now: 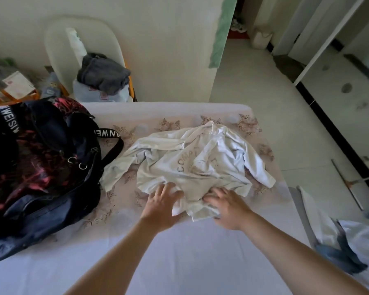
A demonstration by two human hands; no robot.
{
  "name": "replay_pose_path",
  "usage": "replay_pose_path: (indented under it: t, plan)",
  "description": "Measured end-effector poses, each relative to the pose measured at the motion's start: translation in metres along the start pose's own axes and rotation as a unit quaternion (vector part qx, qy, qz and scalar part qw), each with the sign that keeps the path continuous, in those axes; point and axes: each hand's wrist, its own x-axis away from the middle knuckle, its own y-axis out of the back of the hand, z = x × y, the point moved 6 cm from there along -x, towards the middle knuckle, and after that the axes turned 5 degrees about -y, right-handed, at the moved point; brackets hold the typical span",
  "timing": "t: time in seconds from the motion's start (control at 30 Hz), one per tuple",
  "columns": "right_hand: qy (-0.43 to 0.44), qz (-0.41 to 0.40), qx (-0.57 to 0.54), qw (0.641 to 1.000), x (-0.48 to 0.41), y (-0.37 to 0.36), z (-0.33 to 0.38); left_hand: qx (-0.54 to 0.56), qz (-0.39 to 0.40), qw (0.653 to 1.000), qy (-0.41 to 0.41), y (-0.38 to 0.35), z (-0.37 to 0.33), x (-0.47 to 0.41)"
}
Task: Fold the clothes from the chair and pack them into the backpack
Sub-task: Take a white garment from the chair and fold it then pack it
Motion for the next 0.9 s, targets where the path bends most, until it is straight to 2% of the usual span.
replay_pose_path:
  t: [0.1,0.17,0.23,0.3,0.37,0.4,0.43,0.47,0.53,0.63,0.77,0.9]
  plan:
    - [-0.054,-0.008,0.01,0.998,-0.007,-0.019,-0.003,0.105,0.047,0.99,0.076,-0.009,0.011,-0.001]
    - [-0.094,0.011,-0.03,0.995,-0.01,-0.019,-0.008,0.117,0.122,0.981,0.097,-0.001,0.015,-0.007]
    - [-0.118,0.102,-0.082,0.984,-0.009,-0.018,-0.009,0.122,0.261,0.951,0.109,0.003,0.015,-0.008]
    - [-0.107,0.243,-0.09,0.96,-0.004,-0.017,-0.003,0.109,0.399,0.904,0.106,0.007,0.01,-0.004]
    - [-0.097,0.321,-0.122,0.934,-0.005,-0.007,0.0,0.119,0.468,0.867,0.124,0.009,0.009,-0.005]
    - [-0.098,0.309,-0.14,0.936,-0.011,0.002,-0.002,0.146,0.471,0.86,0.13,0.012,0.007,-0.01]
    - [-0.1,0.265,-0.149,0.947,-0.022,0.015,-0.005,0.169,0.444,0.872,0.116,0.016,0.005,-0.021]
    - [-0.107,0.201,-0.153,0.962,-0.035,0.03,-0.012,0.17,0.394,0.899,0.086,0.025,0.002,-0.037]
    - [-0.13,0.079,-0.169,0.974,-0.059,0.061,-0.027,0.155,0.251,0.954,0.057,0.043,0.004,-0.073]
    - [-0.133,-0.007,-0.157,0.978,-0.092,0.094,-0.049,0.162,0.092,0.979,0.085,0.058,0.016,-0.119]
    - [-0.151,-0.071,-0.141,0.976,-0.131,0.114,-0.08,0.063,0.015,0.995,0.079,0.066,0.025,-0.169]
    - [-0.131,-0.133,-0.136,0.973,-0.173,0.122,-0.106,-0.029,0.014,0.997,0.066,0.045,0.051,-0.215]
